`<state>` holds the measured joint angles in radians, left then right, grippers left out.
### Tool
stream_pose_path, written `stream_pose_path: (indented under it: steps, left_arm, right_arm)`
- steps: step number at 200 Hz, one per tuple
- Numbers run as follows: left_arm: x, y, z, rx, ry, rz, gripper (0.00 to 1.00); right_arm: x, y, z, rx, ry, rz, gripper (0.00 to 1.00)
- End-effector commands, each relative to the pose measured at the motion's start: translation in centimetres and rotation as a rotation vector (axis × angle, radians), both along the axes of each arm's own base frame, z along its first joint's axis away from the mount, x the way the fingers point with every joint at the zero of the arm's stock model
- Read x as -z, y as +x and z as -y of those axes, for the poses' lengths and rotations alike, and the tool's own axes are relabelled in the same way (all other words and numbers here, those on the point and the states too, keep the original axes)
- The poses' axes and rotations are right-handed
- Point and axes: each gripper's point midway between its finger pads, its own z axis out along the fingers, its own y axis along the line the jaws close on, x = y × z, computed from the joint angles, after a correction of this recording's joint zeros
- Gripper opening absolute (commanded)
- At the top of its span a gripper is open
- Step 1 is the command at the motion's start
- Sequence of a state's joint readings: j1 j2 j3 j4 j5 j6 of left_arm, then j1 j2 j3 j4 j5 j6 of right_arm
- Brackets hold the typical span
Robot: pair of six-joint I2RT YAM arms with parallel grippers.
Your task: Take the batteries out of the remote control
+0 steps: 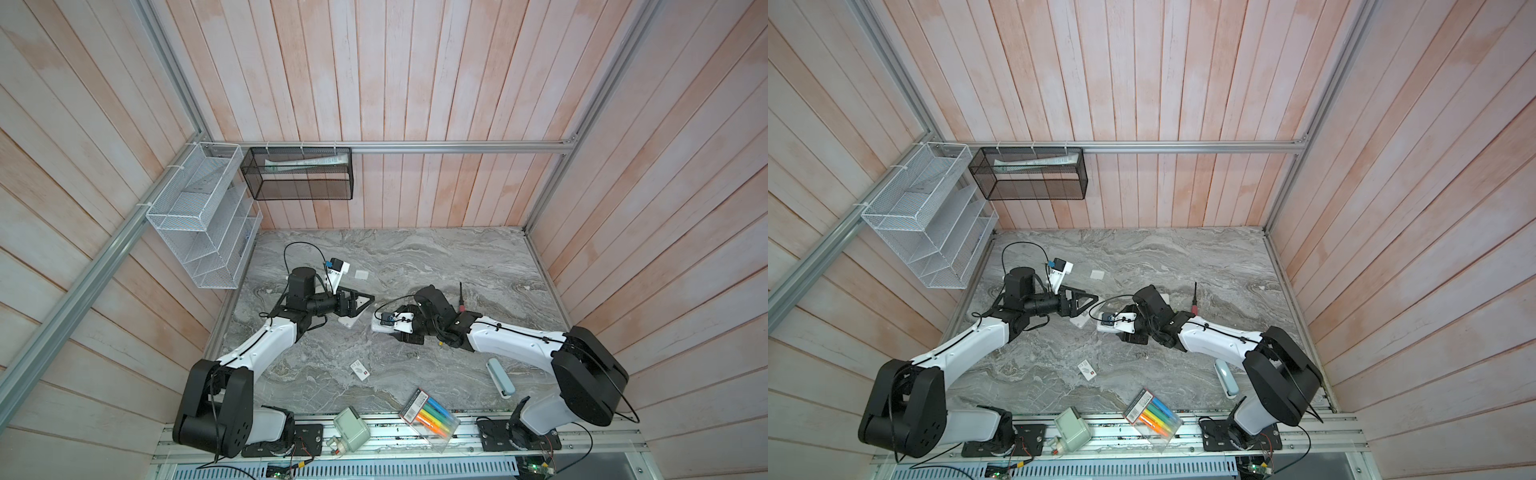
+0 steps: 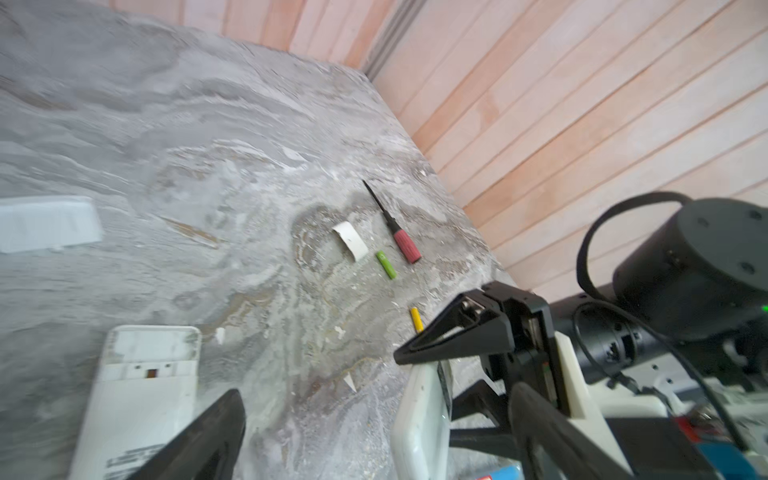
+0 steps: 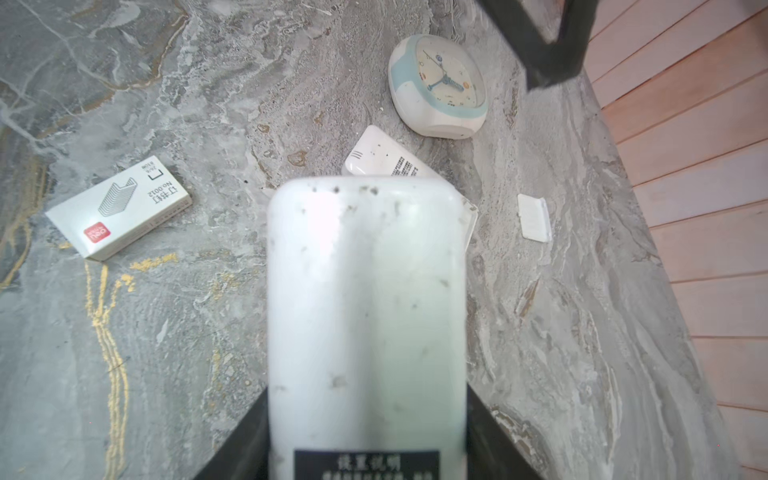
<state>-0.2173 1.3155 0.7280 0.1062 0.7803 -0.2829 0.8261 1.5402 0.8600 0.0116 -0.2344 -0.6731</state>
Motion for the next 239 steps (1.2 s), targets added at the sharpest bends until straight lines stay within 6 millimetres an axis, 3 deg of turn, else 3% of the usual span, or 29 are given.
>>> stream_pose_path:
  steps: [1, 39, 102, 138, 239]
  left_arm:
    - [0.0, 2.1, -3.9, -0.277, 0.058, -0.006, 1.0]
    - [-0.4, 2.4, -7.4, -0.493, 0.064, -0.053, 1.0]
    - [-0.8, 0.8, -6.7, -0.433, 0.031, -0.055, 1.0]
    - [-1.0, 0.7, -7.4, -0.475, 0.032, -0.039, 1.0]
    - [0.0, 1.1, -7.8, -0.51, 0.047, -0.075, 1.0]
  right_arm:
    - [1.2, -0.6, -0.2, 0.072, 0.002, -0.154, 0.29]
    - [3.2, -0.1, -1.0, 0.164, -0.019, -0.314, 0.31]
    - [5.8, 1.3, -1.5, 0.262, -0.068, -0.47, 0.33]
    - [7.4, 1.6, -1.2, 0.305, -0.113, -0.495, 0.34]
    - [9.5, 3.4, 0.6, 0.51, -0.162, -0.475, 0.4]
